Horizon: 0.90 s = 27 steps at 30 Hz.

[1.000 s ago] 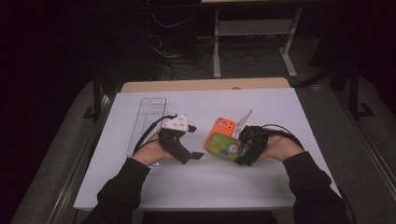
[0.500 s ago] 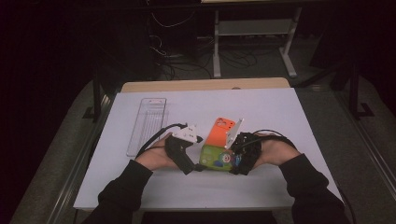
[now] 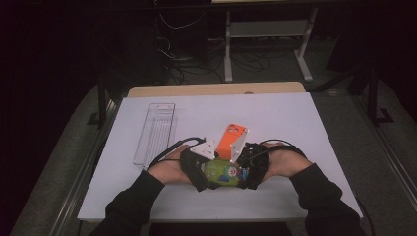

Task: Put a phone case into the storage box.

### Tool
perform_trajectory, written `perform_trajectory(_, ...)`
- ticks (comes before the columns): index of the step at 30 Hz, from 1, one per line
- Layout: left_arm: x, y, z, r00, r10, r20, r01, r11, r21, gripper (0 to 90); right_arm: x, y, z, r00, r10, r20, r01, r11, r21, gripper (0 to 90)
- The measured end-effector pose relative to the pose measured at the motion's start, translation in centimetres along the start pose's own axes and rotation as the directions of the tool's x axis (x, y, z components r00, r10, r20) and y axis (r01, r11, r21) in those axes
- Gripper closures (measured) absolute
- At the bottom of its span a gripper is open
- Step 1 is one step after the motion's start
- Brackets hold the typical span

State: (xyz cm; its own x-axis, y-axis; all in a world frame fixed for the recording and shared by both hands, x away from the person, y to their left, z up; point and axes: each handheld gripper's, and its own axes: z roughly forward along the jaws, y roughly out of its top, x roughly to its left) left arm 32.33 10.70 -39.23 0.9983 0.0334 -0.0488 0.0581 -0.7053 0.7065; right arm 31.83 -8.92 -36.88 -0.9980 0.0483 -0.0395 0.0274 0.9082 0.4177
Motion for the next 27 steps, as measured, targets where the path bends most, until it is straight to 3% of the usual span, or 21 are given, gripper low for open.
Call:
perform_trajectory(6, -0.22, -0.03, 0.42, 0.9997, 0.010, 0.024, -0.010, 0.9999, 0.005, 5.7, 0.11, 0.19, 0.27, 0.9998, -0.018, -0.003, 0.018, 1.000, 0.003, 15.1)
perform_trajectory(27, -0.11, -0.18, 0.30, 0.9984, 0.028, 0.048, -0.028, 0.9996, 0.008, 15.1, 0.41, 0.44, 0.27, 0.9994, -0.033, -0.005, 0.033, 0.999, 0.007, 14.8)
